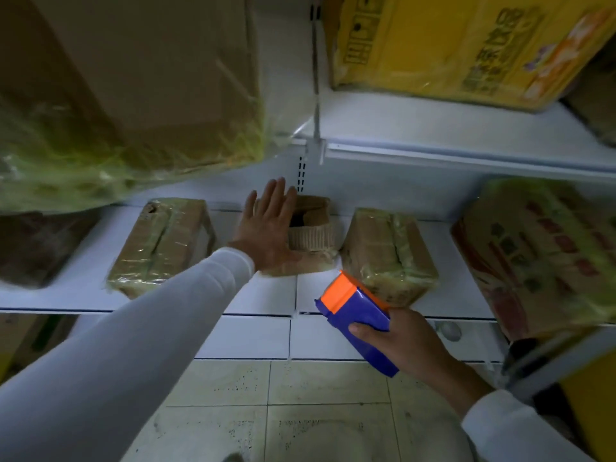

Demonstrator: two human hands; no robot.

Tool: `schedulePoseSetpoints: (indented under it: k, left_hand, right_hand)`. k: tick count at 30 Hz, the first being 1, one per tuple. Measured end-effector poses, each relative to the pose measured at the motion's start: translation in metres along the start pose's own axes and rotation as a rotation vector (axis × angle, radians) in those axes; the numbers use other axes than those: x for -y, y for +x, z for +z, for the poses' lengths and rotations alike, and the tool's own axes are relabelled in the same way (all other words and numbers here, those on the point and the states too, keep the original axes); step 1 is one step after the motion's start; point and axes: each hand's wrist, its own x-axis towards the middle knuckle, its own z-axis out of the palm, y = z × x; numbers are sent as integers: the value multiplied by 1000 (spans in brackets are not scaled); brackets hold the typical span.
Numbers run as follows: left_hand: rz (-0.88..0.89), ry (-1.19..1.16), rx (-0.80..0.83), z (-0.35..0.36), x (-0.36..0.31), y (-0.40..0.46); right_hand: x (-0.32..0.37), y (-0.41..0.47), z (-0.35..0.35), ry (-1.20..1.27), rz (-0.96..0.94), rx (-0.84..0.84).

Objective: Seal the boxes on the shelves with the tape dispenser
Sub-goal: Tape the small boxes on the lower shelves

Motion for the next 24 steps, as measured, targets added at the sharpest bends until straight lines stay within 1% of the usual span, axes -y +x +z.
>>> schedulePoseSetpoints:
  k: [2,3,6,10,13,18,24]
  left_hand:
    - [9,59,81,13,-3,10]
    - [-3,59,96,19,-4,11]
    - [-57,41,96,30,-11,1]
    - [-45,74,123,40,-7,-16]
    - [-41,106,149,43,-6,-17]
    - [-32,90,214,50,-10,-19]
    - [-27,79,214,41,-12,-60]
  right_hand:
    - [-6,-2,-2,-23,6,-2]
    - [-10,-3,-2,-37,8,-4]
    - [-16,-4,-3,-46,10,19]
    - [-17,-4,-2,0,3,68]
    - [-18,-1,-3,-4,-2,80]
    - [-24,-3,-7,10,-14,86]
    - [-30,-9,-12,47,-13,138]
